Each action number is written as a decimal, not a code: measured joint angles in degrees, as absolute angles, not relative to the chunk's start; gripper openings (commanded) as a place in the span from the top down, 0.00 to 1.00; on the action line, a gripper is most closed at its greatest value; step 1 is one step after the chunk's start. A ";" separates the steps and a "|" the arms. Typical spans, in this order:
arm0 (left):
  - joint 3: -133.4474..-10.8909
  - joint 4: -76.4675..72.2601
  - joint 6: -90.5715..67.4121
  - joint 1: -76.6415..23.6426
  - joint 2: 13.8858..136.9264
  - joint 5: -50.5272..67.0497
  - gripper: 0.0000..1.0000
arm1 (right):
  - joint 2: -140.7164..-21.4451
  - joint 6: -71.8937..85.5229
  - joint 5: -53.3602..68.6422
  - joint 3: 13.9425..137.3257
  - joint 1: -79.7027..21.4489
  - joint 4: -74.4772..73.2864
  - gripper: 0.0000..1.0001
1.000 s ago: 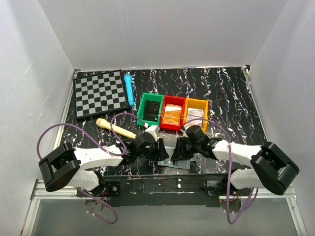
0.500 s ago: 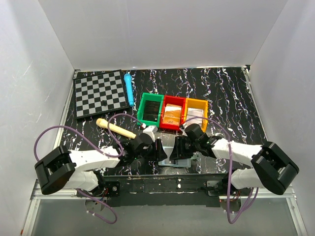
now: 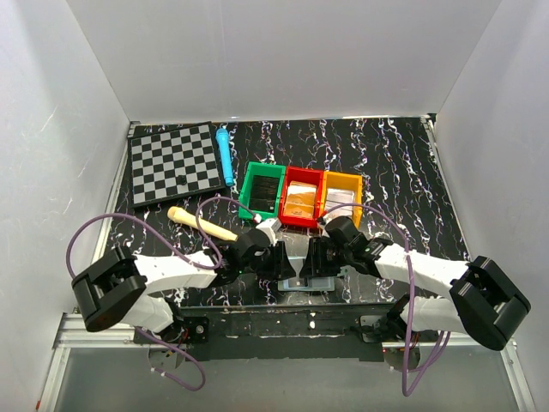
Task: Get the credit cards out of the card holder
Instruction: Remove the credit card from the card holder, then place the credit card in the storage box.
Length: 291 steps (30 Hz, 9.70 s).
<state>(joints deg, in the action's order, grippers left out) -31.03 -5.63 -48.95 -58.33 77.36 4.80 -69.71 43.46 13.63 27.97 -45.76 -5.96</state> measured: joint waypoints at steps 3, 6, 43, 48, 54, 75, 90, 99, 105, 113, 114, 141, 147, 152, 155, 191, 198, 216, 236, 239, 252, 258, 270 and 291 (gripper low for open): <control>-31.03 -6.55 -49.10 -58.02 79.09 6.02 0.65 | -69.71 43.62 13.63 27.94 -45.76 -5.93 0.52; -31.03 -7.40 -49.25 -57.80 80.44 6.94 0.67 | -69.67 43.81 13.63 27.86 -45.76 -5.82 0.52; -29.95 -9.65 -54.04 -56.73 85.19 6.74 0.92 | -67.51 50.26 15.86 18.55 -44.93 8.93 0.55; -29.71 -10.20 -54.24 -56.69 85.36 6.79 0.94 | -65.49 50.89 15.84 17.32 -44.80 9.65 0.56; -29.71 -10.98 -54.59 -56.49 85.91 7.07 0.95 | -63.37 50.89 15.77 17.02 -44.62 9.54 0.57; -28.62 -14.70 -55.37 -55.13 87.31 10.09 0.97 | -61.06 51.05 16.21 16.05 -44.21 9.74 0.63; -27.75 -18.63 -55.77 -53.89 88.86 12.97 0.97 | -62.48 51.07 18.57 16.05 -43.86 13.02 0.63; -27.49 -19.73 -55.79 -53.71 89.21 13.43 0.97 | -65.95 51.07 19.86 16.08 -43.51 14.94 0.62; -27.44 -19.97 -55.83 -53.52 89.38 13.85 0.98 | -67.16 51.07 20.34 16.38 -43.42 15.18 0.62; -27.03 -20.91 -56.18 -53.32 89.52 14.15 0.98 | -64.47 51.07 20.38 16.38 -43.42 14.15 0.64; -27.03 -21.02 -56.21 -53.30 89.56 14.17 0.98 | -63.75 51.07 20.38 16.38 -43.42 13.78 0.64; -26.96 -22.76 -56.16 -52.60 90.70 15.92 1.00 | -64.31 50.83 22.87 16.97 -42.37 10.68 0.59; -26.98 -23.35 -56.14 -52.56 91.11 16.19 1.00 | -66.04 50.85 24.32 18.31 -42.37 11.35 0.59; -26.98 -23.97 -56.12 -52.38 91.48 16.60 1.00 | -67.44 50.98 24.91 18.33 -42.37 12.64 0.60; -26.98 -24.08 -56.12 -52.29 91.57 16.80 1.00 | -68.05 51.24 25.28 18.33 -42.35 13.54 0.62; -26.59 -24.97 -56.21 -52.23 91.61 16.91 1.00 | -60.31 50.76 22.28 17.91 -41.21 7.90 0.69; -26.33 -25.39 -56.25 -52.23 91.61 16.91 1.00 | -59.66 50.59 21.30 17.91 -41.08 6.07 0.71; -26.22 -25.63 -56.25 -52.23 91.64 16.91 1.00 | -58.83 49.60 20.27 17.91 -40.23 3.14 0.77; -26.11 -25.76 -56.42 -52.18 91.61 16.91 1.00 | -57.98 49.17 19.75 17.89 -39.33 2.09 0.99; -26.09 -25.82 -56.42 -52.18 91.61 16.91 1.00 | -57.32 49.06 19.59 17.89 -39.07 1.06 0.99; -25.87 -26.04 -56.55 -52.18 91.50 16.80 1.00 | -53.12 47.31 18.33 18.44 -38.20 -5.02 0.99; -25.85 -23.29 -55.75 -52.18 89.52 15.55 0.96 | -48.97 45.60 17.91 20.47 -37.93 -10.72 0.99; -25.67 -10.92 -52.47 -52.18 75.31 10.79 0.61 | -43.59 40.71 15.73 28.56 -37.93 -22.28 0.99; -27.16 -14.04 -35.75 -48.51 41.28 22.92 0.24 | -45.89 23.14 41.01 47.77 -43.44 -31.44 0.99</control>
<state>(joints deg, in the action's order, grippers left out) -27.16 -14.04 -35.75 -48.51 41.28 22.92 -45.89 23.14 41.01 47.77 -43.44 -31.44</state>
